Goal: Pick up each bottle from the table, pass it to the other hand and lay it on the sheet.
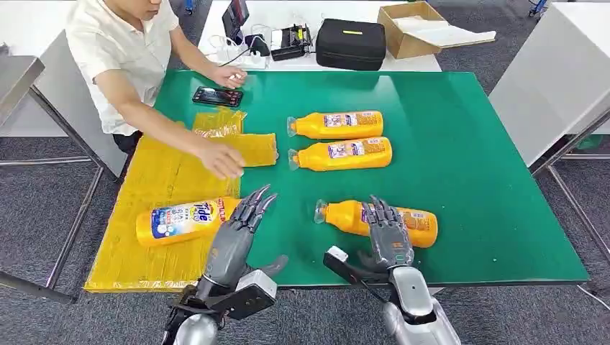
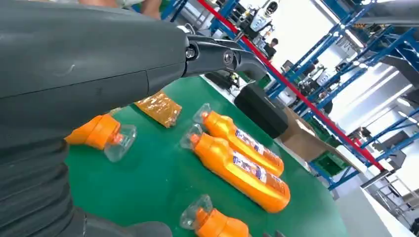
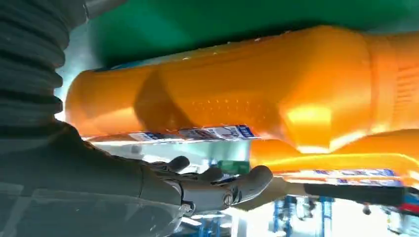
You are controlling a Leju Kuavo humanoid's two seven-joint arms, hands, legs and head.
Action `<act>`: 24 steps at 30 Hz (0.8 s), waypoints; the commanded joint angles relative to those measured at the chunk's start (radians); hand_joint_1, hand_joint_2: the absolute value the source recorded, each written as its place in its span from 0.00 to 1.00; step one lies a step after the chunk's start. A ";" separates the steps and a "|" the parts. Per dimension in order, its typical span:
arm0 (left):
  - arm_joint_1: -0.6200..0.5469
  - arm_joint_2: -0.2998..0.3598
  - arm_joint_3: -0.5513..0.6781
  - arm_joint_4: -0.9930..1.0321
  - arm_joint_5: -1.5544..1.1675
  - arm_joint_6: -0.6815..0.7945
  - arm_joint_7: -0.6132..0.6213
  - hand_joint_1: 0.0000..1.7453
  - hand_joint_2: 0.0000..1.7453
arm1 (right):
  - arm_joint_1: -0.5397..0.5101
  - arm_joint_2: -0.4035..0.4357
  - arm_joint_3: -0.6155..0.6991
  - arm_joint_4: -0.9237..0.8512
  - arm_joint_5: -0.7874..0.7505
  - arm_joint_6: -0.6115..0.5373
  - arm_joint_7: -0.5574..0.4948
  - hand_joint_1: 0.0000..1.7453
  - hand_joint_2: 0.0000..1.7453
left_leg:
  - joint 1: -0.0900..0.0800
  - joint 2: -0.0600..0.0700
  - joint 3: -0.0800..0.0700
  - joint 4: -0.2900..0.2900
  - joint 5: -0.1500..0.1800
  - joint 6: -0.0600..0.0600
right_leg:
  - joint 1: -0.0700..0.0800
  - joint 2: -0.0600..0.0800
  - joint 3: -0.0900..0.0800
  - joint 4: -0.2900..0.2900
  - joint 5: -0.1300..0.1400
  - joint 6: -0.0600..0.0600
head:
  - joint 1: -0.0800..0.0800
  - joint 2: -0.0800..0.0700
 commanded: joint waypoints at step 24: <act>0.055 -0.008 0.022 -0.033 -0.008 -0.025 0.015 0.00 1.00 | 0.053 -0.093 -0.058 -0.090 0.007 0.160 0.217 0.00 1.00 | 0.000 0.000 0.003 0.000 -0.001 0.000 | 0.001 -0.002 0.004 -0.001 -0.001 -0.004 | 0.000 0.000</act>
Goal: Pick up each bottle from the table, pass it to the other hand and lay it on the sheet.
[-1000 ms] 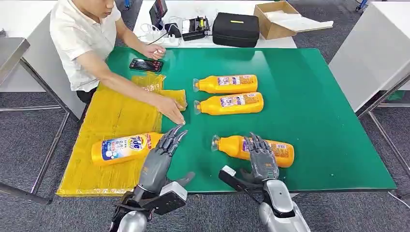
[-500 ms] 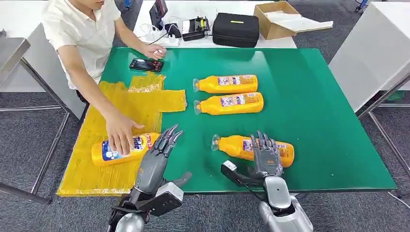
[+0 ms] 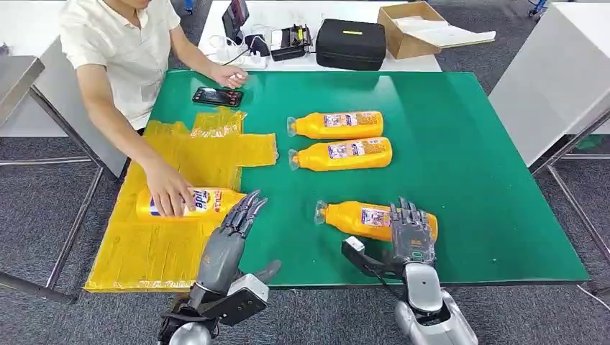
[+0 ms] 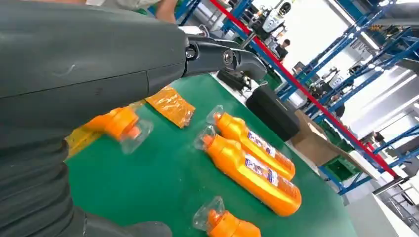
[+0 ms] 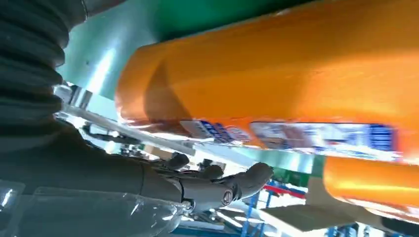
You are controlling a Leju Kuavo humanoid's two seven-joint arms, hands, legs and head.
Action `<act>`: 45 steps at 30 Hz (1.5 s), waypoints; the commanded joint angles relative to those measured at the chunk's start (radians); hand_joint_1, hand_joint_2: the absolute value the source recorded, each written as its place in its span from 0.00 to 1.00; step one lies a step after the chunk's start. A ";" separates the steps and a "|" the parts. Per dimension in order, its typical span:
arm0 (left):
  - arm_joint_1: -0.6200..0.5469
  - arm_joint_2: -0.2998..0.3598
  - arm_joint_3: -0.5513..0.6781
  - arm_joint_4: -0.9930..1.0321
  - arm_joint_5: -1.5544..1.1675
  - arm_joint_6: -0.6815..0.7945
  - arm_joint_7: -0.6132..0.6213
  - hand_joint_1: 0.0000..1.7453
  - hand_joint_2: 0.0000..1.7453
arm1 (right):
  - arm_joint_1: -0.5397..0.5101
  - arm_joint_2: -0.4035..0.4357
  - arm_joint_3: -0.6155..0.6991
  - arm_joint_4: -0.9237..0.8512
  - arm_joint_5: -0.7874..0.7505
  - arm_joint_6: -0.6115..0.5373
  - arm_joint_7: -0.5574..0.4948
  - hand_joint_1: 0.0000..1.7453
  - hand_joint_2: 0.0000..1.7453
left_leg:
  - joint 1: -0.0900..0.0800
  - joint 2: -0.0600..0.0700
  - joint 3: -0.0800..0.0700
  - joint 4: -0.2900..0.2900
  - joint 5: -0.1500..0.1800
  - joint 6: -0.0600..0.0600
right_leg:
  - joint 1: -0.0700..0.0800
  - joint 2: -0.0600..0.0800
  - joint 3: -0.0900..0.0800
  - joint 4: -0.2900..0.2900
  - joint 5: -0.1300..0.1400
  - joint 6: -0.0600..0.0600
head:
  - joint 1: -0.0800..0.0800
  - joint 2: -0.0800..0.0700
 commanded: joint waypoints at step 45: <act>-0.125 0.001 -0.044 0.216 0.099 -0.031 -0.039 0.00 1.00 | -0.149 0.064 -0.298 0.667 -0.152 -0.263 -0.497 1.00 1.00 | 0.002 0.015 0.028 -0.002 -0.008 -0.002 | 0.005 0.014 0.010 -0.004 0.002 -0.007 | 0.000 0.000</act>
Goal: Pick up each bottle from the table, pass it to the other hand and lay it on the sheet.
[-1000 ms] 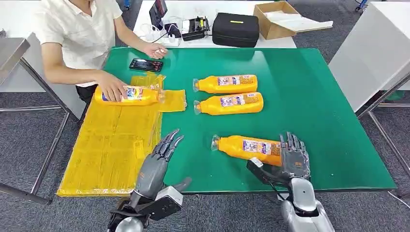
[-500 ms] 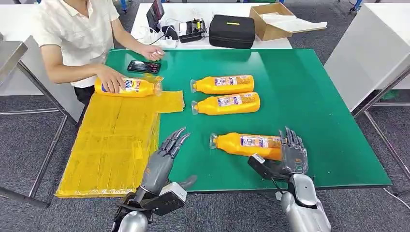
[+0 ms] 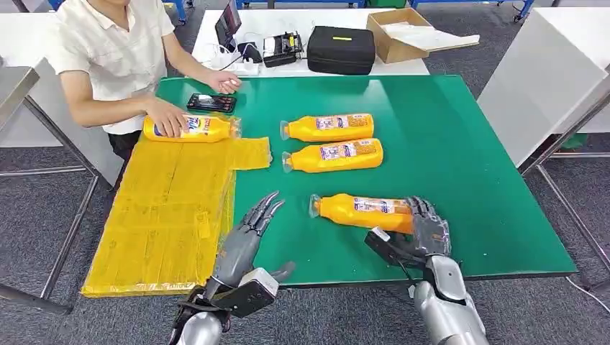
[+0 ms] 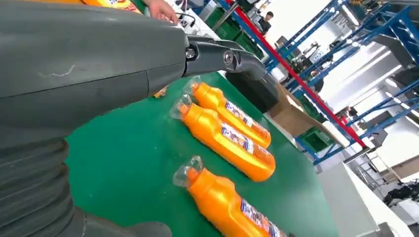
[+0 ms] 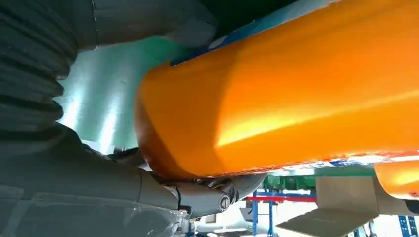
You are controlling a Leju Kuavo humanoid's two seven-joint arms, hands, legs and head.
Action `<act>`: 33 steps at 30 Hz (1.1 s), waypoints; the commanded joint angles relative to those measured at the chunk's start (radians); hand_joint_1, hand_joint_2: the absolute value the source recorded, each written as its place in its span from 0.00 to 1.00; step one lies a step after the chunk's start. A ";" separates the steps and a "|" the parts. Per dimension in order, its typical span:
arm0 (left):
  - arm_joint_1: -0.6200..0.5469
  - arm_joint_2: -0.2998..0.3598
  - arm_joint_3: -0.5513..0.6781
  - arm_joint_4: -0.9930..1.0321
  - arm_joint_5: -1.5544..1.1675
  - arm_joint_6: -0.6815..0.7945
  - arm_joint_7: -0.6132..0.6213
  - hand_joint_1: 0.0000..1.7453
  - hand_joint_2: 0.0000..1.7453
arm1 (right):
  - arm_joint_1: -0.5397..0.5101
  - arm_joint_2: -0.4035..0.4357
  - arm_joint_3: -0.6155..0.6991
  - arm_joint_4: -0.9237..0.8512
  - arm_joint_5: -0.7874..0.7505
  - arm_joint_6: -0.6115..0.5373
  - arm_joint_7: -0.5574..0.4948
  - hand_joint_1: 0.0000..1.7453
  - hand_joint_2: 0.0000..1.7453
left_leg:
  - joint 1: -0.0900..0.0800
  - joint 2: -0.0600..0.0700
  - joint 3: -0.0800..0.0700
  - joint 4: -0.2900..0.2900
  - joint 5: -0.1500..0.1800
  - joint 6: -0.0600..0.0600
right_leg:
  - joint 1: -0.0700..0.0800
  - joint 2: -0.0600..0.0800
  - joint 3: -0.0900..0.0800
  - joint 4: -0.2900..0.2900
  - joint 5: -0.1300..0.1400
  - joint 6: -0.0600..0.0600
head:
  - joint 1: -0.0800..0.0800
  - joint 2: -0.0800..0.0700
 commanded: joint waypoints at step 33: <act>-0.007 -0.069 0.154 0.158 0.774 -0.285 0.009 0.00 1.00 | 0.126 0.096 -0.050 -0.175 -0.500 0.058 -0.340 1.00 1.00 | 0.001 -0.002 -0.010 0.000 0.001 0.000 | 0.000 -0.003 0.004 0.000 -0.001 -0.002 | 0.000 0.000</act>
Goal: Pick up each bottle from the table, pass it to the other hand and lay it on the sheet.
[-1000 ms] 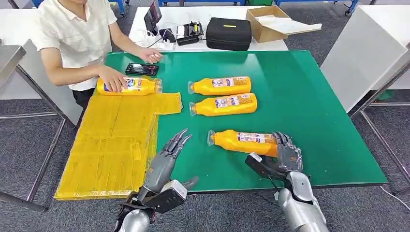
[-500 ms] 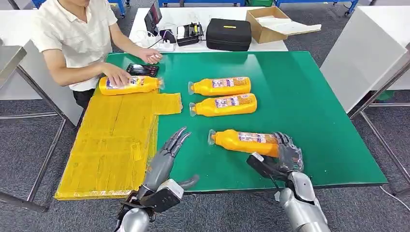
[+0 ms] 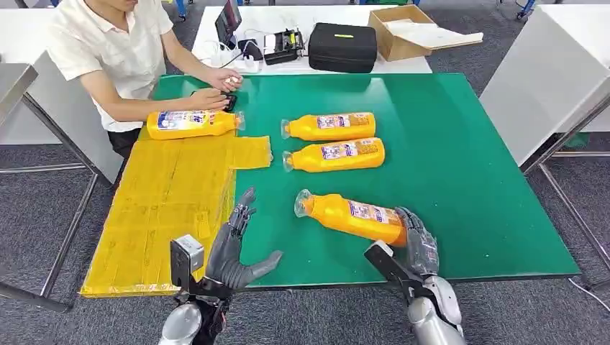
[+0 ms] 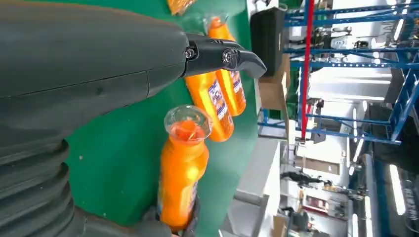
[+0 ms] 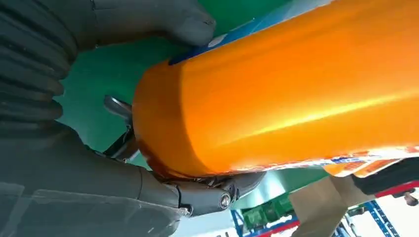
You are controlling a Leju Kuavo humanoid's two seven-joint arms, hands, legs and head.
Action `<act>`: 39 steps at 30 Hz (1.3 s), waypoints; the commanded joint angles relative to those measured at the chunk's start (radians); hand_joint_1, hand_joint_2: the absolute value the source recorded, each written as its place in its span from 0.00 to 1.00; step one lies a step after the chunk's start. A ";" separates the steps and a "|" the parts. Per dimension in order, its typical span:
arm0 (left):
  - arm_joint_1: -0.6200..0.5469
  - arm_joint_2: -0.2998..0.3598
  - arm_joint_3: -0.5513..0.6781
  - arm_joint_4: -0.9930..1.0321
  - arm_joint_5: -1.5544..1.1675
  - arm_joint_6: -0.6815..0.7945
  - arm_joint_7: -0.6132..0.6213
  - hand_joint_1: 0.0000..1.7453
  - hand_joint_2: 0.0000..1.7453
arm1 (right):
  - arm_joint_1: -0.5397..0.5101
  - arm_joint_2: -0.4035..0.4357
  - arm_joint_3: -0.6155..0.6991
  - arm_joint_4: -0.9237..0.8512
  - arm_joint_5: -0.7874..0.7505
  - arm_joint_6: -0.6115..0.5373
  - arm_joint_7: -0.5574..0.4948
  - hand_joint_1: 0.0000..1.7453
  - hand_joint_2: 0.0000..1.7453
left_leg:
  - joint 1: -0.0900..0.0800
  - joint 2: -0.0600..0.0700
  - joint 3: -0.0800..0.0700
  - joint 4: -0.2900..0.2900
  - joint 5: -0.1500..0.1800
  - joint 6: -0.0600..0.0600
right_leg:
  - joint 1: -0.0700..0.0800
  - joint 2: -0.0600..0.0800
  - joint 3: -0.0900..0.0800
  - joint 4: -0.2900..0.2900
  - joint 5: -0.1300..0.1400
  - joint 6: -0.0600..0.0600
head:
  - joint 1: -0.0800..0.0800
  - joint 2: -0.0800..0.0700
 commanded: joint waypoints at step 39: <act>-0.072 -0.040 0.000 0.132 0.179 -0.017 0.013 0.00 1.00 | -0.081 0.216 0.264 -0.048 -0.239 0.159 -0.109 1.00 1.00 | 0.001 -0.002 -0.011 0.001 0.001 0.000 | 0.001 -0.004 -0.009 0.001 -0.001 -0.003 | 0.000 0.000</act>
